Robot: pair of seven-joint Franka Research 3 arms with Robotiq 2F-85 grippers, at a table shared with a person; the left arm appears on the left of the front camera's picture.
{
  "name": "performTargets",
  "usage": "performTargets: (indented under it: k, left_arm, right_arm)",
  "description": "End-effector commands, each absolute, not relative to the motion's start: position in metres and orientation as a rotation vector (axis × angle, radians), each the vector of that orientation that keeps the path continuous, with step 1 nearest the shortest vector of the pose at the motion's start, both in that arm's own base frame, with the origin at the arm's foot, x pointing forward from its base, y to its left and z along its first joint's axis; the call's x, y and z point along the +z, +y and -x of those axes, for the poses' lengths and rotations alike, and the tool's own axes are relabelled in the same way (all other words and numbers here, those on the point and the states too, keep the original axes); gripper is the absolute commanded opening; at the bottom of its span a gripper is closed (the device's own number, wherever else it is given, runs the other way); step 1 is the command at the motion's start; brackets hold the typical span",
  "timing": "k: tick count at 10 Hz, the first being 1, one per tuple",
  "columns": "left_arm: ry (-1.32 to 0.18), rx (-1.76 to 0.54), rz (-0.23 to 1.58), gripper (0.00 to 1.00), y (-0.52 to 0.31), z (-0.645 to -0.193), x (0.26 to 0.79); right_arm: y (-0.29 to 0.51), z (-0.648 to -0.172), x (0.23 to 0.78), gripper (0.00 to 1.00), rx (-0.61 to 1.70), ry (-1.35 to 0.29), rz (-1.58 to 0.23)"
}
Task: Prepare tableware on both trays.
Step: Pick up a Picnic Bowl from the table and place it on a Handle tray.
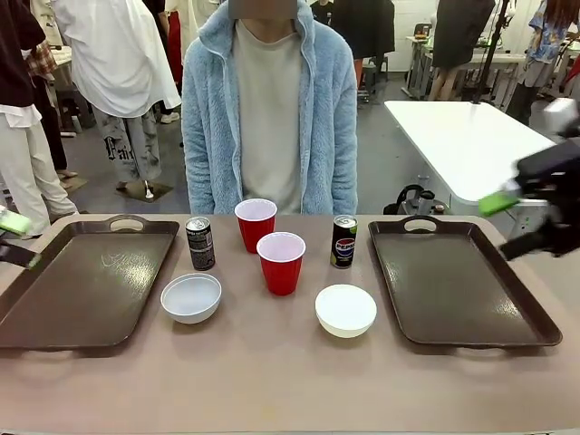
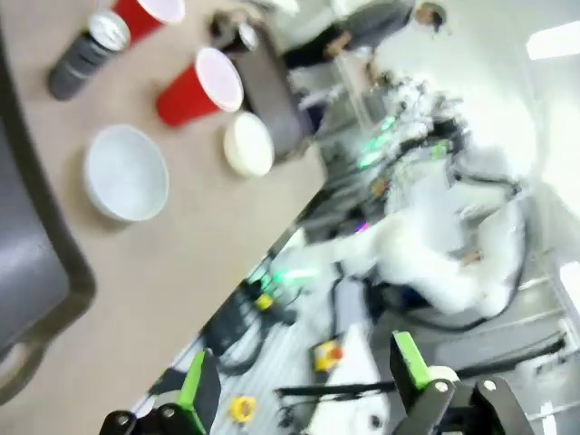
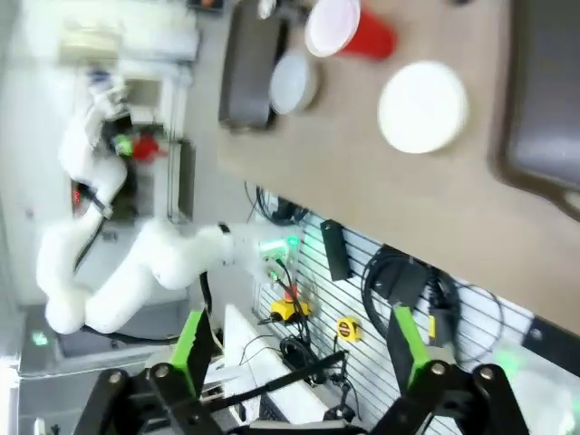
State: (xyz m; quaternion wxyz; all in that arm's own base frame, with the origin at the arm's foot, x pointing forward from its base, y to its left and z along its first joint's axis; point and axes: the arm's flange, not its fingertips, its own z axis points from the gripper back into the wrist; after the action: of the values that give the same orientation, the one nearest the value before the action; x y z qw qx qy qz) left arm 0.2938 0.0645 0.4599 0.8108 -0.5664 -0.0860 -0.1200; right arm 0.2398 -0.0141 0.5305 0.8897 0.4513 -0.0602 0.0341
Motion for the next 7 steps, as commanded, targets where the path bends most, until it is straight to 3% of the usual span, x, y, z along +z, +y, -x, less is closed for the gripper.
performTargets:
  k: [1, 7]
  left_arm:
    - [-0.187, -0.099, 1.328, 1.0, 0.091, -0.329, 0.438]
    - [-0.133, 0.036, 1.275, 1.0, 0.122, -0.339, 0.391]
  right_arm:
    - [-0.018, -0.162, 0.386, 1.0, 0.035, -0.164, -0.893]
    - [-0.068, -0.158, 0.339, 1.0, -0.093, -0.218, -1.005]
